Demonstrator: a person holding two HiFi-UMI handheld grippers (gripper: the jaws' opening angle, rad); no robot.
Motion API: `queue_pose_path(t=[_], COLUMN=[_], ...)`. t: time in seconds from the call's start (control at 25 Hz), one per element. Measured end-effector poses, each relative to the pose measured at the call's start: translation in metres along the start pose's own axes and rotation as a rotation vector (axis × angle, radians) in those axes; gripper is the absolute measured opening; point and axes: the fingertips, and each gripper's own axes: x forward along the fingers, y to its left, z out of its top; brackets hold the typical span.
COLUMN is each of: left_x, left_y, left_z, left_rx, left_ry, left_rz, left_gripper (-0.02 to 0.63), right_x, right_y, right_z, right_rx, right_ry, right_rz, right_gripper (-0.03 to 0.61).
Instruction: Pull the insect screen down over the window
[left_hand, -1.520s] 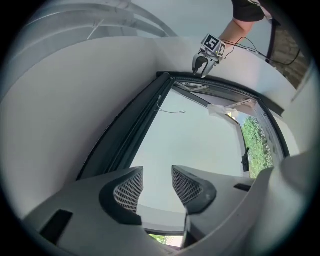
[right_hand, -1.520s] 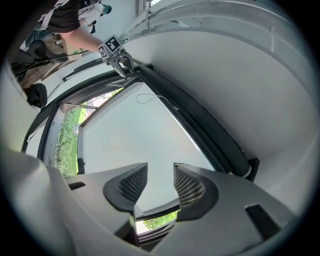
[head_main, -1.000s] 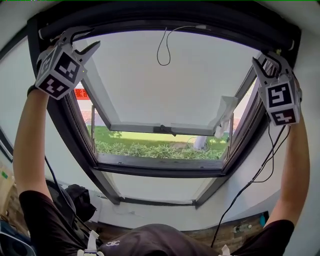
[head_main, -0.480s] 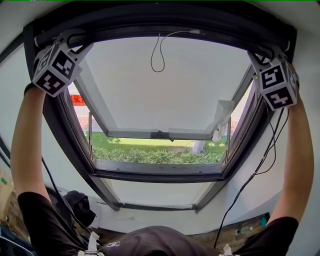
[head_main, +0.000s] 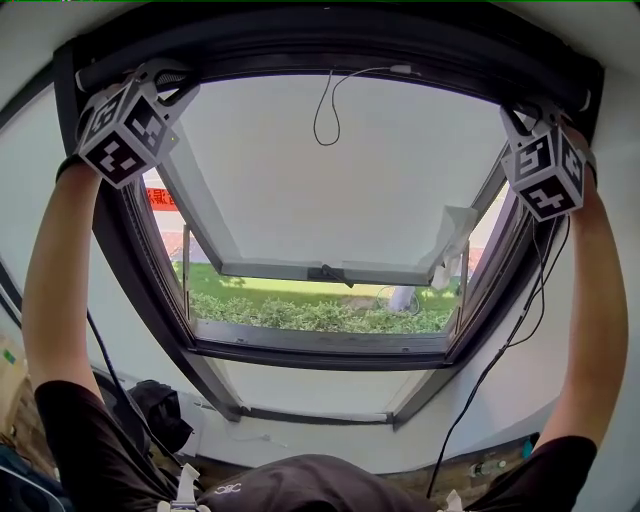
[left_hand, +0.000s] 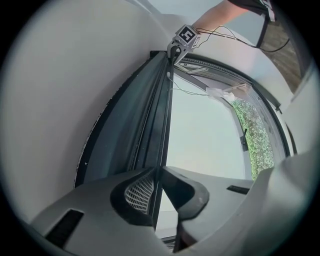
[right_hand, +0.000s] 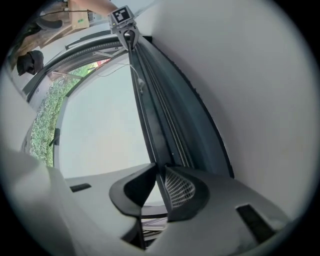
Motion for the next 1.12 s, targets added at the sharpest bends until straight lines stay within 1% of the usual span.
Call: queue_pose_path(t=[0.2, 0.24, 0.36, 0.48, 0.64, 0.88, 1.0, 1.12], left_x=[0.002, 0.002, 0.0, -0.003, -0.002, 0.0, -0.002, -0.002], left_y=[-0.001, -0.002, -0.002, -0.001, -0.006, -0.034, -0.046, -0.06], left_z=[-0.001, -0.003, -0.003, 0.0, -0.001, -0.014, -0.013, -0.015], left_rx=[0.024, 0.034, 0.043, 0.046, 0.075, 0.063, 0.071, 0.073], left_ry=[0.004, 0.005, 0.004, 0.001, 0.01, 0.021, 0.024, 0.031], left_rz=[-0.011, -0.013, -0.023, -0.03, -0.049, -0.117, -0.147, -0.198], left_gripper=[0.035, 0.041, 0.029, 0.023, 0.019, 0.018, 0.017, 0.017], right_x=[0.004, 0.004, 0.002, 0.001, 0.002, -0.003, -0.006, -0.009], right_y=[0.003, 0.003, 0.003, 0.005, 0.011, 0.031, 0.043, 0.056], right_z=[-0.004, -0.003, -0.002, -0.002, -0.004, -0.011, -0.014, -0.017], right_rx=[-0.01, -0.027, -0.109, -0.132, -0.123, -0.123, -0.14, -0.144], right_ry=[0.002, 0.004, 0.031, 0.063, 0.08, 0.083, 0.095, 0.11], right_rz=[0.023, 0.025, 0.024, 0.066, 0.132, 0.168, 0.197, 0.24], right_gripper=[0.055, 0.051, 0.04, 0.038, 0.035, 0.035, 0.032, 0.032])
